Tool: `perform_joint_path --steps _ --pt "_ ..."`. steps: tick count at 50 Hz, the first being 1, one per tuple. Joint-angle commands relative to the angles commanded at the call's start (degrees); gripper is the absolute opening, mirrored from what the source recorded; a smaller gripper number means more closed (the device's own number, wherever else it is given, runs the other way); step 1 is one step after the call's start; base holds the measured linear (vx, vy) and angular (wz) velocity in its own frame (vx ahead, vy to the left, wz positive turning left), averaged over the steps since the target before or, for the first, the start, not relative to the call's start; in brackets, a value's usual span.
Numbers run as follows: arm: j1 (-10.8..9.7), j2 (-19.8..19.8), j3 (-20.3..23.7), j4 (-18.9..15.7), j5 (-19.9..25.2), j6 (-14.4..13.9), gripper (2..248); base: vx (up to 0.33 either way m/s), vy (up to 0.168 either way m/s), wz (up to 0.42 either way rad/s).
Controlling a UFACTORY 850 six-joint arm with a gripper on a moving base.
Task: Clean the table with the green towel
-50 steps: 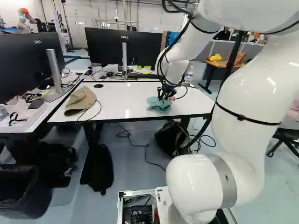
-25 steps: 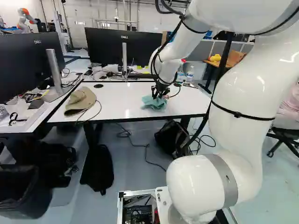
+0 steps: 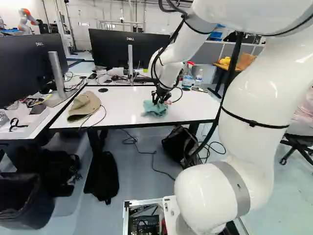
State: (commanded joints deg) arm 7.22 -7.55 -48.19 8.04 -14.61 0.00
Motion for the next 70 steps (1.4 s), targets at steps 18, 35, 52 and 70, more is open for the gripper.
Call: perform_joint_path --steps 18,35,52,70 --pt "2.9 3.6 3.9 0.0 0.0 0.0 41 0.0 0.0 0.0" --pt "3.4 8.4 9.0 0.0 0.0 0.0 41 0.0 0.0 0.0" --pt "0.7 11.4 12.0 0.0 0.0 0.0 41 0.0 0.0 0.0" --pt "-3.7 10.8 11.4 0.0 0.0 0.0 41 0.0 0.0 0.0"
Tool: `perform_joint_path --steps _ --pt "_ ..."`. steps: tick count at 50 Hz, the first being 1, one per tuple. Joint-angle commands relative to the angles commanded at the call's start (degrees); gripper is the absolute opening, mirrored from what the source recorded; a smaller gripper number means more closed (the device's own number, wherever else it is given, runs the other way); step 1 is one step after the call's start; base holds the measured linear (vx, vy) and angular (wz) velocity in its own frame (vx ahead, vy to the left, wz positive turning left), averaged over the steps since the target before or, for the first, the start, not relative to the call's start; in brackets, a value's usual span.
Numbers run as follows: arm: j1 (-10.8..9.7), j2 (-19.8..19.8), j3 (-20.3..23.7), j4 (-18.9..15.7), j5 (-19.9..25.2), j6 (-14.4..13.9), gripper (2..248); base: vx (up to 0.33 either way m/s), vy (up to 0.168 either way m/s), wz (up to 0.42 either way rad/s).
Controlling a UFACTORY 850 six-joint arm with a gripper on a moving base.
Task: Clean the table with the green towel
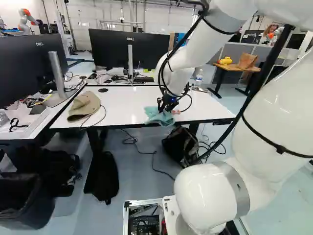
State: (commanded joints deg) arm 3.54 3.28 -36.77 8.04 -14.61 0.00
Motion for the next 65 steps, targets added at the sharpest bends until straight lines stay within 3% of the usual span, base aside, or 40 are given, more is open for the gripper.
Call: perform_joint_path --steps 11,33,48,65 --pt "-1.8 -2.5 -2.5 0.0 0.0 0.0 41 0.0 0.0 0.0" --pt "-2.2 -8.6 -9.0 0.0 0.0 0.0 41 0.0 0.0 0.0" --pt "-0.5 -11.8 -12.4 0.0 0.0 0.0 41 0.0 0.0 0.0" --pt "2.8 -10.7 -11.3 0.0 0.0 0.0 41 0.0 0.0 0.0"
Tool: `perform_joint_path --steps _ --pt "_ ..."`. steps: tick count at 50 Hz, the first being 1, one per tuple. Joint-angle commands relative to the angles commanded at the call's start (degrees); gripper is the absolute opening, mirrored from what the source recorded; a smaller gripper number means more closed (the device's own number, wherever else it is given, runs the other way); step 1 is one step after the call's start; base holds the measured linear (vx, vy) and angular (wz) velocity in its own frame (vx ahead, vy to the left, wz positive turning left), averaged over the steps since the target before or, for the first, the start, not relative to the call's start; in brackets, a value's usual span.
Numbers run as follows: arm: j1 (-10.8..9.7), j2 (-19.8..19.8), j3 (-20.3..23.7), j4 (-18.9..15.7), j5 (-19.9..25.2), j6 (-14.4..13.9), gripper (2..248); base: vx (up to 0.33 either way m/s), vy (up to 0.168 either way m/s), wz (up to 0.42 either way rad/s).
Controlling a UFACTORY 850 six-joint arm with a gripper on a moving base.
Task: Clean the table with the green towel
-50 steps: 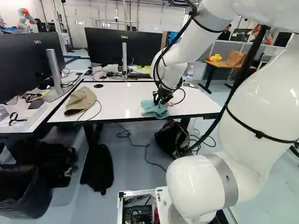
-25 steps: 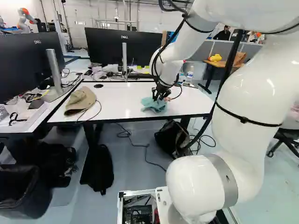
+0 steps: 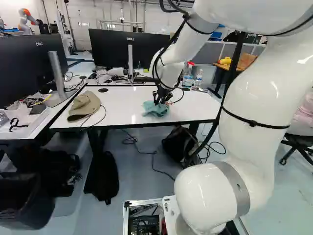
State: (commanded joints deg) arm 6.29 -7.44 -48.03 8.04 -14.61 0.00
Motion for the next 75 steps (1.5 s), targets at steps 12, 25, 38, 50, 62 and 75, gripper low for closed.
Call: perform_joint_path --steps 12,25,38,50,62,75 --pt "1.7 2.5 2.7 0.0 0.0 0.0 41 0.0 0.0 0.0" --pt "2.6 6.0 6.5 0.0 0.0 0.0 41 0.0 0.0 0.0" --pt "2.9 9.6 10.2 0.0 0.0 0.0 41 0.0 0.0 0.0" --pt "2.9 10.3 10.4 0.0 0.0 0.0 41 0.0 0.0 0.0" --pt "3.3 12.0 10.1 0.0 0.0 0.0 41 0.0 0.0 0.0" --pt "4.9 11.1 7.1 0.0 0.0 0.0 41 0.0 0.0 0.0"
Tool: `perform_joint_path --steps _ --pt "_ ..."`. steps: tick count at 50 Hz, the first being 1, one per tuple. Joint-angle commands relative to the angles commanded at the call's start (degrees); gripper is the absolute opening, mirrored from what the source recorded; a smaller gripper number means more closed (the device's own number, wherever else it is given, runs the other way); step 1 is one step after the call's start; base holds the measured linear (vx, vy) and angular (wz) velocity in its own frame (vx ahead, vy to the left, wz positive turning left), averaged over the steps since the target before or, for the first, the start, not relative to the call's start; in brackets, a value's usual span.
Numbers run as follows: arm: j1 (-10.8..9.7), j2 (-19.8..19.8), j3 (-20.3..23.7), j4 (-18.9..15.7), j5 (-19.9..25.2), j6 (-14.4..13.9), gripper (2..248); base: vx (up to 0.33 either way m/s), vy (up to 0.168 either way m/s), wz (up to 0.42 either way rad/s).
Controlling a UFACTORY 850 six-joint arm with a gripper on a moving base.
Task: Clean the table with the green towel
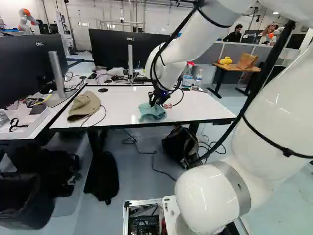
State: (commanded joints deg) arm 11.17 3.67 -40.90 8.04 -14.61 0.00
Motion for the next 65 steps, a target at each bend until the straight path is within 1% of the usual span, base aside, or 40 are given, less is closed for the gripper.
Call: perform_joint_path --steps 29,51,65 --pt "5.3 -5.3 -5.7 0.0 0.0 0.0 41 0.0 0.0 0.0" --pt "9.7 -7.1 -7.6 0.0 0.0 0.0 41 0.0 0.0 0.0" --pt "9.8 -7.2 -7.6 0.0 0.0 0.0 41 0.0 0.0 0.0"
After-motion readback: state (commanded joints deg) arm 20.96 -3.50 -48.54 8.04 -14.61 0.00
